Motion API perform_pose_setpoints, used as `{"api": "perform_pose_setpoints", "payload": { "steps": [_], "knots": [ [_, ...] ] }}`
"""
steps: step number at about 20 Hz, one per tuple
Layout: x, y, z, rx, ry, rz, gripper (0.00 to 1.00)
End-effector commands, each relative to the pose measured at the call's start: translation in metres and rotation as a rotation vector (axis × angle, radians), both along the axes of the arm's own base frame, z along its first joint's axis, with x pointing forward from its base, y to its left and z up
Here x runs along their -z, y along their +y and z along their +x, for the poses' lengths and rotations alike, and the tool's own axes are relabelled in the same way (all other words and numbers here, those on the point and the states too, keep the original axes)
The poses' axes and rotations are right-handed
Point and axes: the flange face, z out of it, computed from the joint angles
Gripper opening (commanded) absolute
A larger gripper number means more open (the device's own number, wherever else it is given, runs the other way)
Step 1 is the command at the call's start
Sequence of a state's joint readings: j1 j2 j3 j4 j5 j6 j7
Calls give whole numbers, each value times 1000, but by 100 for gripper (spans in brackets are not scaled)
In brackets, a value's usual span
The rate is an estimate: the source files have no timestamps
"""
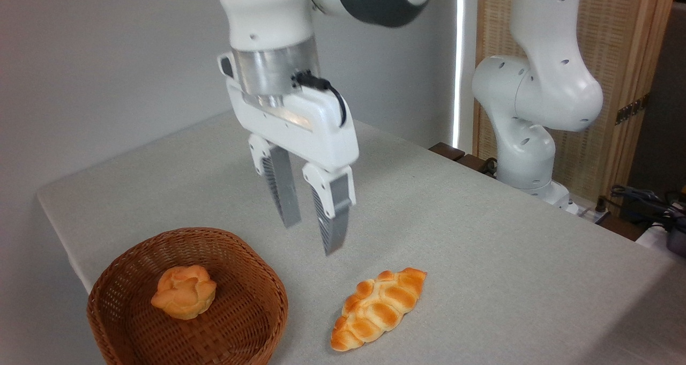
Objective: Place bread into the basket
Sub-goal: 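Move the open gripper over the braided bread roll and lower it, then close the gripper around the middle of the braided roll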
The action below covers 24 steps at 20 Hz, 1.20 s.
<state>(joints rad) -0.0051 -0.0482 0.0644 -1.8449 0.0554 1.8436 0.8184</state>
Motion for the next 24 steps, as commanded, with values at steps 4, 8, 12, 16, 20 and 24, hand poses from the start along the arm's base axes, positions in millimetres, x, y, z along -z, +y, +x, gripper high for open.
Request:
{"api": "perform_pose_setpoints", "payload": {
  "steps": [4,8,12,16,20,24],
  "knots": [
    [61,16,-32,10,19,39,100],
    [85,22,-29,24,52,86,100],
    [102,26,-29,27,82,104,100],
    [113,30,-25,19,76,103,100],
    [138,35,-28,16,82,99,100],
    [142,34,-29,21,82,98,100]
  ]
}}
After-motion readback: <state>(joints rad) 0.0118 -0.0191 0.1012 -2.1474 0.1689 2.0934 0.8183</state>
